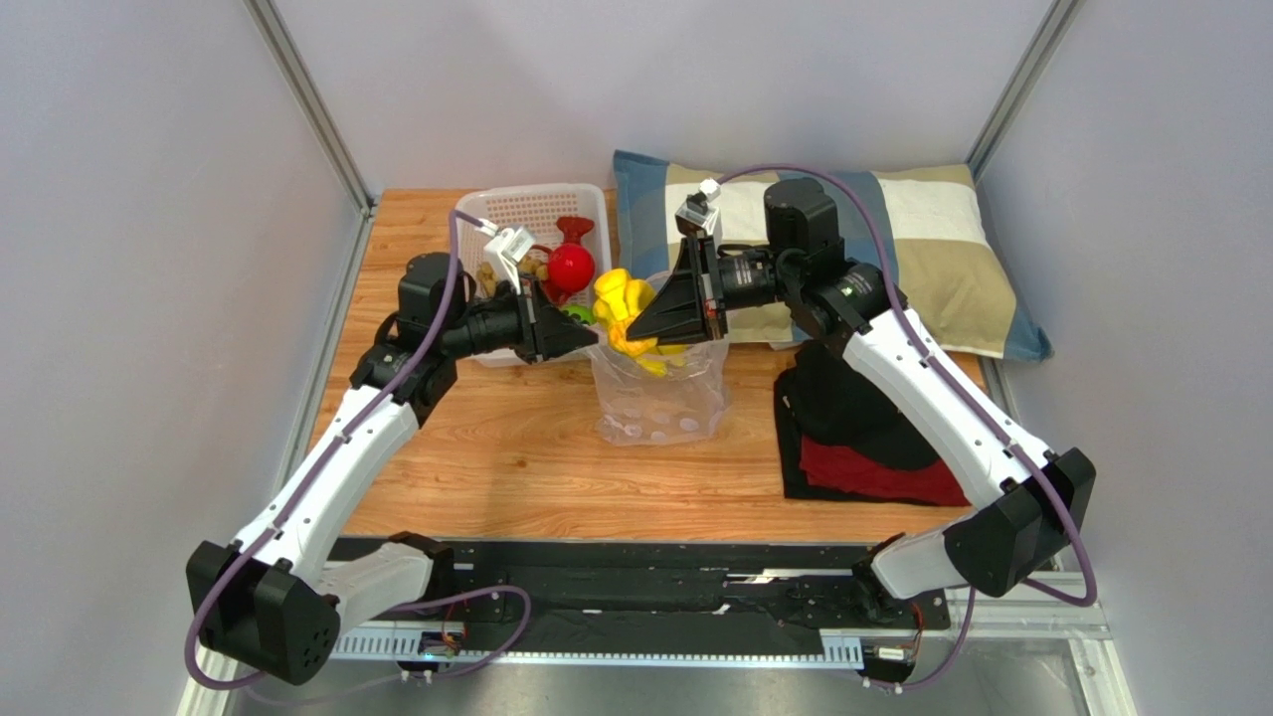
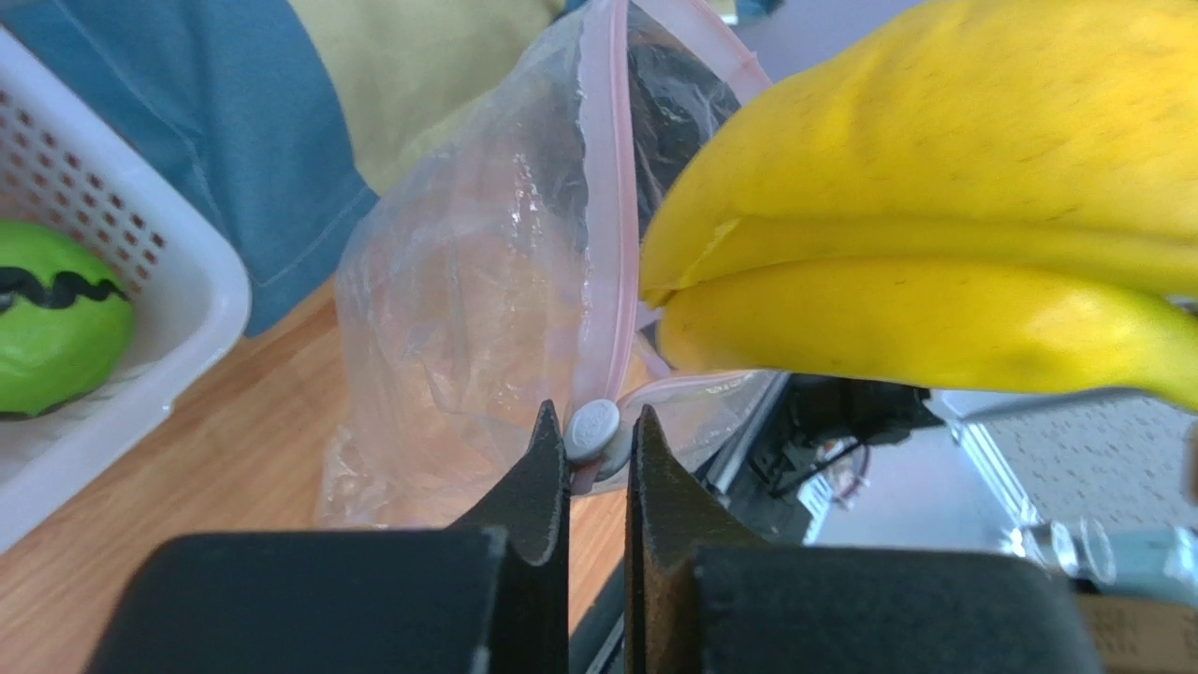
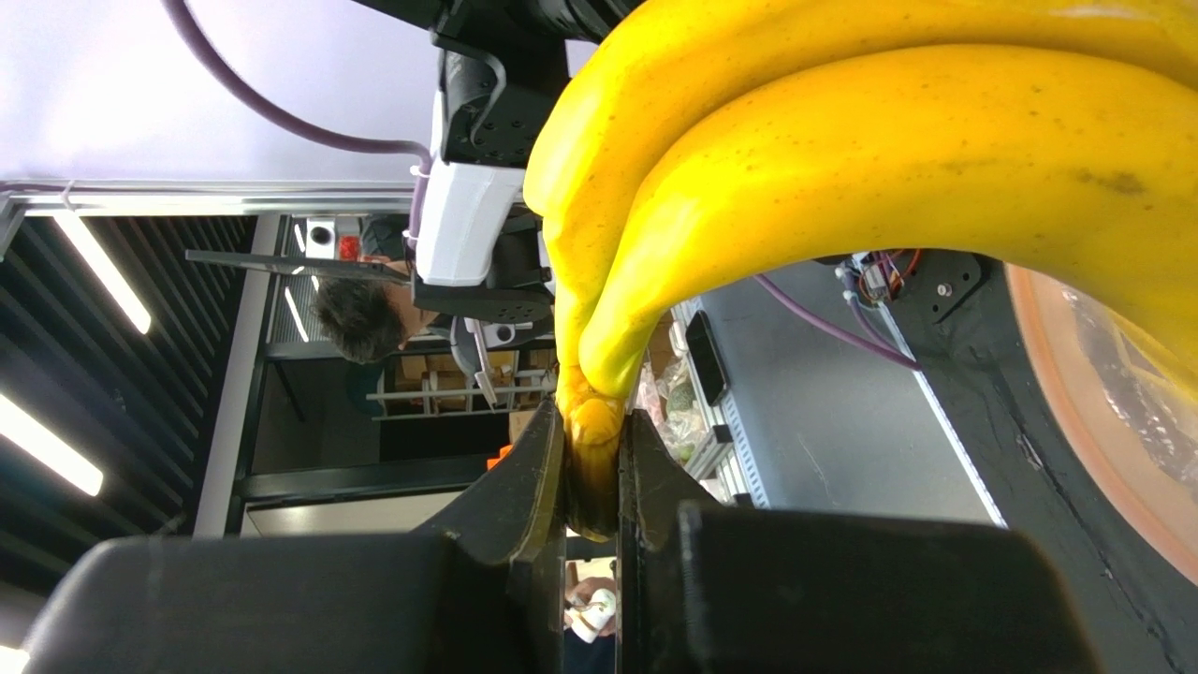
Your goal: Open the zip-top bag and remove the fake food
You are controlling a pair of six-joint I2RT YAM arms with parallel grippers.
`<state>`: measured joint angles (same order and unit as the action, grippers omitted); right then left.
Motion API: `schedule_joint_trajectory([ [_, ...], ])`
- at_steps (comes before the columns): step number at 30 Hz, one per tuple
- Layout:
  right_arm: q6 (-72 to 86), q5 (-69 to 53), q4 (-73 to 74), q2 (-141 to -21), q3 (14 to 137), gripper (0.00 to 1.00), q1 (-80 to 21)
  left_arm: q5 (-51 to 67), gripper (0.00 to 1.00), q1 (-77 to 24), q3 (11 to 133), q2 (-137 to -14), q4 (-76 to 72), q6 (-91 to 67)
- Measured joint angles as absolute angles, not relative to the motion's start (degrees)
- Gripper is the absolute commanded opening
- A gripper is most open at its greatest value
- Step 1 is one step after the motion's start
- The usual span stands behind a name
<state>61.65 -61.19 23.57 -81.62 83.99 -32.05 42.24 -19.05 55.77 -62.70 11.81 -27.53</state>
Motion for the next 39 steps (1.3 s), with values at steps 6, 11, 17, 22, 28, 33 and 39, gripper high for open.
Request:
schedule_joint_trajectory([
  [6,58.76,-58.43,27.79,-85.73,97.62,0.00,-32.05,37.41,0.00,-19.05,54.04,-58.30,16.19,-34.24],
  [11,59.94,-56.01,23.24,-89.91,109.27,0.00,-32.14,35.16,0.00,-19.05,41.67,-50.37,18.79,-48.14],
  [17,56.99,-49.17,22.46,-98.65,120.86,0.00,-33.41,27.35,0.00,-18.90,30.17,-34.00,26.52,-62.48],
  [22,52.80,-40.75,22.57,-105.91,120.01,0.00,-35.51,12.86,0.00,-18.59,35.75,-23.20,40.75,-68.69],
  [28,43.48,-33.69,25.08,-120.64,126.52,0.00,-38.50,-3.31,0.12,-17.93,37.58,-23.42,53.82,-71.66],
  [33,34.04,-28.25,27.68,-129.99,132.73,0.00,-40.51,-8.69,0.60,-16.64,39.90,-31.40,59.27,-68.79],
  [39,22.59,-22.70,30.00,-137.34,141.97,0.45,-42.37,-12.56,0.99,-16.38,44.95,-32.84,64.90,-63.68],
])
